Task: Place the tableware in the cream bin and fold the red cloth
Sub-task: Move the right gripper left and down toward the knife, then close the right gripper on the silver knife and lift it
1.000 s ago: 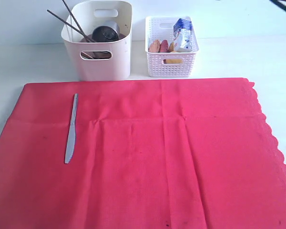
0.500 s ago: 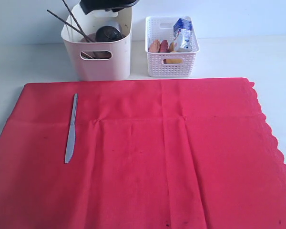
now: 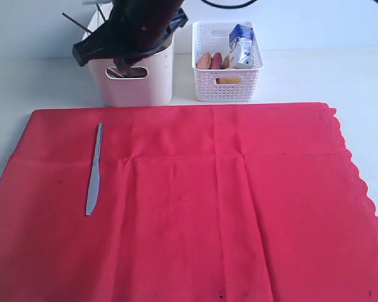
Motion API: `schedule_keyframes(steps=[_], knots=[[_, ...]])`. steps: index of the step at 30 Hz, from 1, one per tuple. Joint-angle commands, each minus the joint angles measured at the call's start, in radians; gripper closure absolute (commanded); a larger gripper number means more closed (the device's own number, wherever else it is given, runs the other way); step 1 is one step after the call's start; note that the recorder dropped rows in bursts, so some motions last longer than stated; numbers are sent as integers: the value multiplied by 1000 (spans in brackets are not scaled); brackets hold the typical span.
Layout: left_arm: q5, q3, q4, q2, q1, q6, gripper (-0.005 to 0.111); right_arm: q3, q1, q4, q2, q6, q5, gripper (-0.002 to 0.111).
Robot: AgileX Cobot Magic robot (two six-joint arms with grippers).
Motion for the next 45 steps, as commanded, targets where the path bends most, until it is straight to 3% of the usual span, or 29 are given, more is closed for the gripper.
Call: schedule_keyframes(steps=[1,3,11,23,45], knots=[[-3,1,2,-6,2,0,107,-5,1,45,58,68,41,107],[-3,1,2,-6,2,0,107,-5,1,53,82,68,43,103],[-3,1,2,-6,2,0,107,-5,27,75,159,-22,28,67],[-3,1,2,-6,2,0,107,-5,142,66,230,-120,-96,38],[-3,1,2,-6,2,0,107,-5,147,1,337,-125,-210,40]])
